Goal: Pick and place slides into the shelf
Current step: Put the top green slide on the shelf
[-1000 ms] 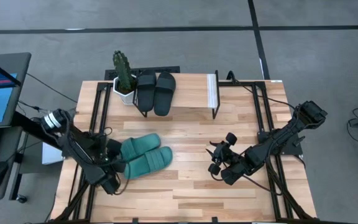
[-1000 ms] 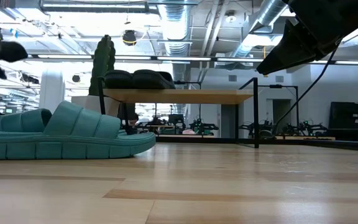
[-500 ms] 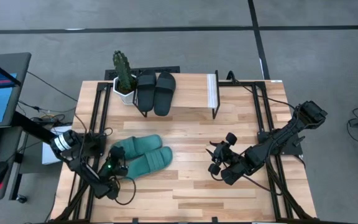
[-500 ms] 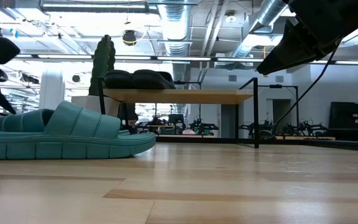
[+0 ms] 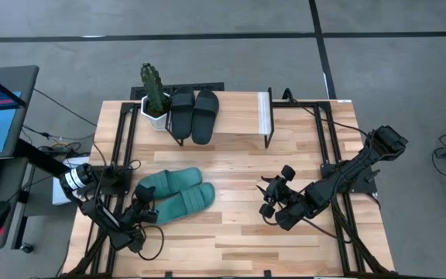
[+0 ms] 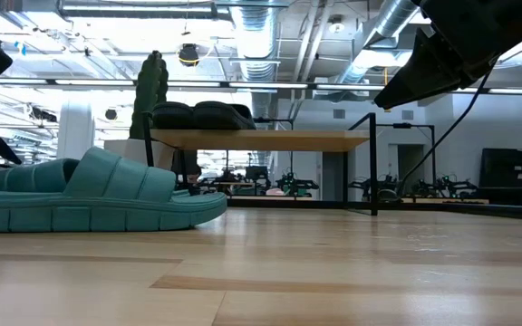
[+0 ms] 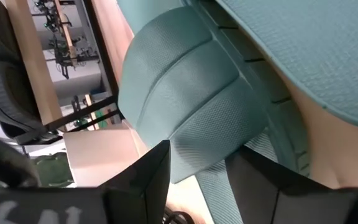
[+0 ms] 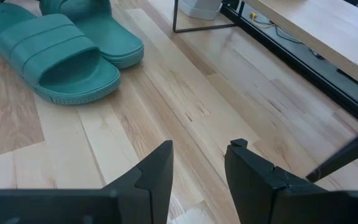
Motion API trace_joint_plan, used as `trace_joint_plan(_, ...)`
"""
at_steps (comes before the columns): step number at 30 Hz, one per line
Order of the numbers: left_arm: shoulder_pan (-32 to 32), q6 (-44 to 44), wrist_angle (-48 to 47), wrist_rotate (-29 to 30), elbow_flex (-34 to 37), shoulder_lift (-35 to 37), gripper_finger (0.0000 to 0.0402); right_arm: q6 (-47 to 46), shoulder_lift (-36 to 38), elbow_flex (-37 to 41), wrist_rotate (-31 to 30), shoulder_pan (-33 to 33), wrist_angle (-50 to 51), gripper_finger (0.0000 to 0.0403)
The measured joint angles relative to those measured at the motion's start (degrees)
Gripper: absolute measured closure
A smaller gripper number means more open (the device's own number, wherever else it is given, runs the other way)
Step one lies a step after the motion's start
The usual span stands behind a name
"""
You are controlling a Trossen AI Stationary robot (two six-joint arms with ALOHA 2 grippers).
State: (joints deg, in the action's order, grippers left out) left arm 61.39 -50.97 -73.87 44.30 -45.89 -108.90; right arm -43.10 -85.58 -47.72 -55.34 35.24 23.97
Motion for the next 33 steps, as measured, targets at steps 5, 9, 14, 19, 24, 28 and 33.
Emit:
trace_joint_plan(5,-0.1,0.4,-0.1,1.0,0.0,0.0,0.0258,0.0,0.0,0.0,0.0,0.0,0.0,0.0269)
trace_joint_plan(9,-0.2,0.4,-0.2,1.7,0.0,0.0,0.0261,0.0,0.0,0.0,0.0,0.0,0.0,0.0269)
trace_joint_plan(14,-1.9,0.1,-0.2,0.0,0.3,0.0,0.0316,0.0,0.0,0.0,0.0,0.0,0.0,0.0269)
trace_joint_plan(19,-4.3,-4.0,-0.3,-0.5,0.4,0.0,0.0391,0.0,0.0,0.0,-0.2,-0.1,0.0,0.0269)
trace_joint_plan(24,-5.0,-4.9,-1.5,-0.5,-0.8,0.0,0.0398,0.0,0.0,0.0,-0.2,-0.1,-0.2,0.0269)
trace_joint_plan(28,-4.8,-7.6,-8.0,-0.5,-3.0,0.0,0.0399,0.0,0.0,0.0,-0.2,-0.1,-0.2,0.0269)
trace_joint_plan(33,-4.4,-11.8,-16.2,-0.4,-5.8,0.1,0.0401,0.0,0.0,0.0,-0.2,-0.1,-0.2,0.0269)
